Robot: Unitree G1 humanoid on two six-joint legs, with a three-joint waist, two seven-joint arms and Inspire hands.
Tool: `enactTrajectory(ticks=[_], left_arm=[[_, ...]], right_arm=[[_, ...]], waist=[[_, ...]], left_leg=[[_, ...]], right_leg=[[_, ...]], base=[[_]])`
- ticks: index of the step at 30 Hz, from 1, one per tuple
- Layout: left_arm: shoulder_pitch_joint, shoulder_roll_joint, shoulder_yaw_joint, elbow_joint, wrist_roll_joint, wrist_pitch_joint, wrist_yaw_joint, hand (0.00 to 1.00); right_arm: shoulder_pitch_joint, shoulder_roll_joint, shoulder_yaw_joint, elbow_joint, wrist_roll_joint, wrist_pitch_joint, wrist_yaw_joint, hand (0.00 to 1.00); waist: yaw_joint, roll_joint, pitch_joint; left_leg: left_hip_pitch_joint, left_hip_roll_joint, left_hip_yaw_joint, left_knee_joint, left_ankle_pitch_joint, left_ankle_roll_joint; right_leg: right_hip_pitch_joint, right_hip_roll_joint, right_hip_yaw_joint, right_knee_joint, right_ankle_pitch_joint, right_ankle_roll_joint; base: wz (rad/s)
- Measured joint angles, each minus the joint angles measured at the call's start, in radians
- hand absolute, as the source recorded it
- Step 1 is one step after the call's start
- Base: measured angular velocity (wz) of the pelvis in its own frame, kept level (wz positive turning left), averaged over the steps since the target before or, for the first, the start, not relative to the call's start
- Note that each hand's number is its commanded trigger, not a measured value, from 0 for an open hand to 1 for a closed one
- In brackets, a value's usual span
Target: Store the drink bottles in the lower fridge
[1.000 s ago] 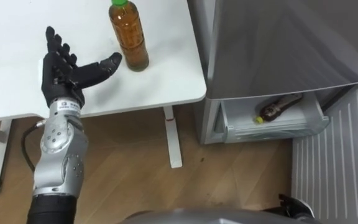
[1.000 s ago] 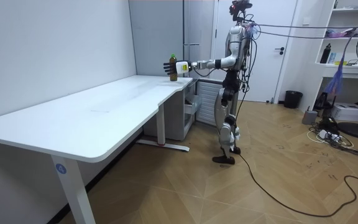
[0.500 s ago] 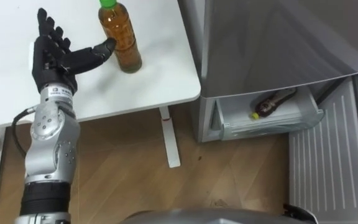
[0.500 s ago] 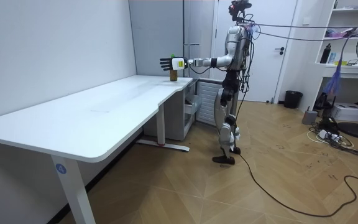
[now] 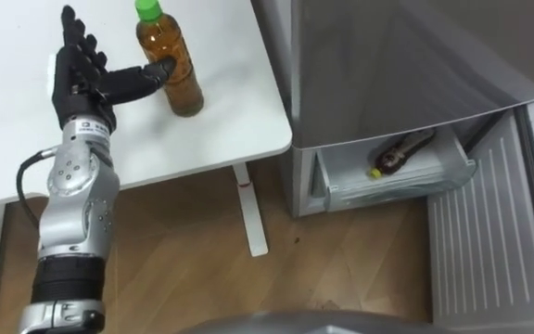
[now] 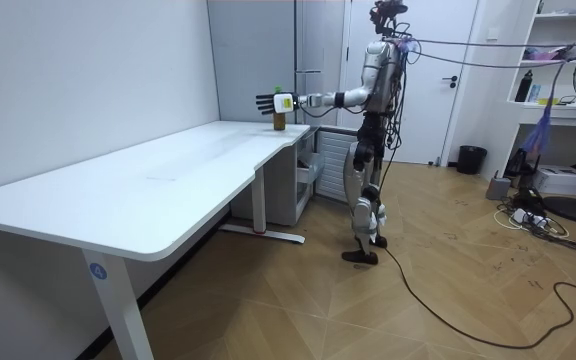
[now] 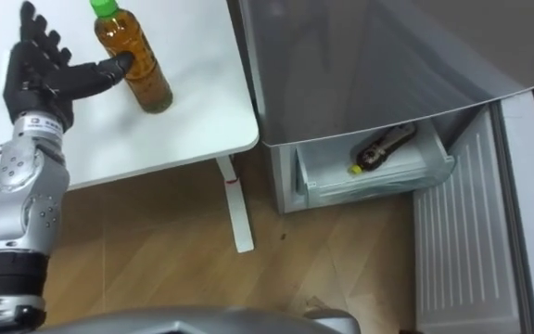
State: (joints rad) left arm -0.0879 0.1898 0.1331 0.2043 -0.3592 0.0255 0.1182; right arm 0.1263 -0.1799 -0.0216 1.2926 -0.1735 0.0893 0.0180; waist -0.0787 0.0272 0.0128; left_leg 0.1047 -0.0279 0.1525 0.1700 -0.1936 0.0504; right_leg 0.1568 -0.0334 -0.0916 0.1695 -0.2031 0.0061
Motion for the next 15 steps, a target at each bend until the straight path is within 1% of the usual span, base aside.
enactTrajectory(ticks=[1,3,5,9,15], left_arm=[[-0.007,0.002,0.0,0.015,0.0,0.0,-0.004,0.0],[-0.021,0.016,0.0,0.057,-0.001,0.002,-0.02,0.0],[-0.034,0.022,0.0,0.082,-0.002,0.012,-0.024,0.0],[-0.036,0.028,0.0,0.113,-0.006,0.013,-0.039,0.0],[-0.039,0.052,0.0,0.14,-0.002,0.018,-0.041,0.0]], right_arm=[[0.001,0.0,0.0,0.0,0.0,0.0,0.002,0.0],[0.004,0.0,0.0,-0.006,-0.006,0.0,0.016,0.0],[0.006,0.0,0.0,-0.008,-0.008,0.004,0.019,0.0],[0.013,-0.002,-0.001,-0.01,-0.036,0.016,0.021,0.0],[0.014,-0.002,-0.003,-0.018,-0.108,0.023,0.028,0.0]], waist=[[0.001,0.0,0.0],[0.0,0.001,-0.0003],[0.0,0.003,-0.002],[-0.012,0.013,-0.0085],[-0.031,0.013,-0.0083]], left_leg=[[0.001,0.0,0.0,0.0,0.0,0.0],[0.003,0.0,0.0,0.001,-0.001,0.001],[0.003,0.0,0.0,0.003,-0.001,0.002],[0.008,-0.001,-0.001,0.003,-0.002,0.003],[0.01,0.0,-0.001,0.006,-0.003,0.003]], right_leg=[[0.0,0.0,0.004,0.0,0.0,0.0],[-0.001,0.001,0.007,0.0,0.0,0.0],[-0.002,0.001,0.008,0.001,0.0,0.0],[-0.004,0.001,0.009,0.003,0.0,0.0],[-0.002,0.001,0.009,0.007,0.0,0.0]], base=[[-0.12],[-0.11],[-0.04],[-0.01],[0.0]])
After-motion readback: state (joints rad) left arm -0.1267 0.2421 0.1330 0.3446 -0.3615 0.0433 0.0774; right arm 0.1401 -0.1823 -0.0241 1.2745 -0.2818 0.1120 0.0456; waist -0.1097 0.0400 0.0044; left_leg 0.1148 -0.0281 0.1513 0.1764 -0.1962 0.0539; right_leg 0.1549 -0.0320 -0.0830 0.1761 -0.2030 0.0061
